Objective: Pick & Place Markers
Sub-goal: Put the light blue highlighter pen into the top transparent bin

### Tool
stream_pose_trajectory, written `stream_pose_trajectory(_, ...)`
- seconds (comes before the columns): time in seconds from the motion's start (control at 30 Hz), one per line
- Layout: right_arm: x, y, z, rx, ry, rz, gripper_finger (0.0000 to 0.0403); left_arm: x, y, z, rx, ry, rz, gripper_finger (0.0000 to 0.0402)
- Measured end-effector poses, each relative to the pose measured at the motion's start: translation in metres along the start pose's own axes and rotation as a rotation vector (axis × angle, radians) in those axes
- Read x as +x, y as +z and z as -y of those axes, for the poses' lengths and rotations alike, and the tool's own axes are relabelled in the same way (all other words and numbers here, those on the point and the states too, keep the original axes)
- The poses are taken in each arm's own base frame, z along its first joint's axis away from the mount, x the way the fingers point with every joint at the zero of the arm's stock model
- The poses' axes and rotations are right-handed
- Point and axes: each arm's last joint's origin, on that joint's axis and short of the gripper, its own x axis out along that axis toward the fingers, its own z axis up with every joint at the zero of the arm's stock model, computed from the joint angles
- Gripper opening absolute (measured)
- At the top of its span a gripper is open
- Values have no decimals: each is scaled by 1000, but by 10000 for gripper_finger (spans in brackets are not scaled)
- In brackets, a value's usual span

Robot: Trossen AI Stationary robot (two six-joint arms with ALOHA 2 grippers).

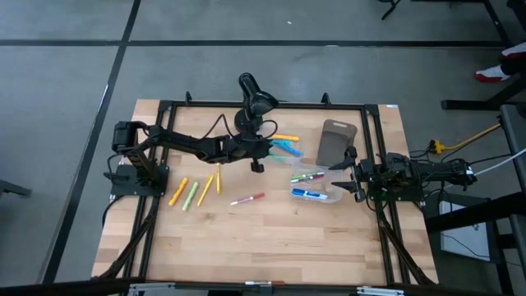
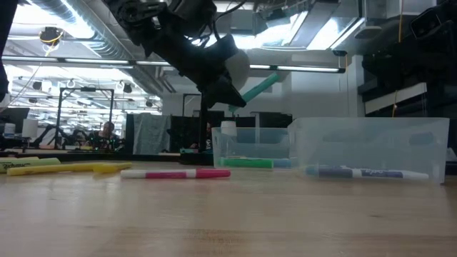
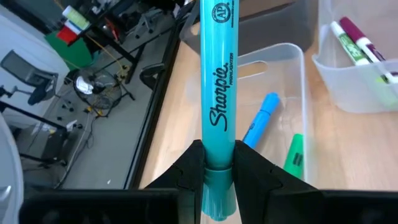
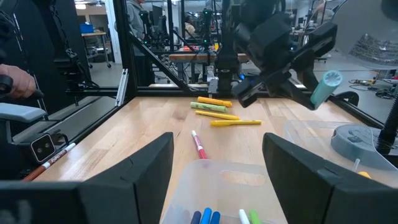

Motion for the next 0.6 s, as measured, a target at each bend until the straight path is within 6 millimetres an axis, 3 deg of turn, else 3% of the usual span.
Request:
stream_pose_trajectory(0.27, 0, 0, 0, 0, 0, 0, 244, -5, 7, 10, 90, 8, -7, 54)
stream_pose_trajectory(0.6, 0, 0, 0, 0, 0, 0, 244, -11, 63, 2, 39, 17, -13, 54)
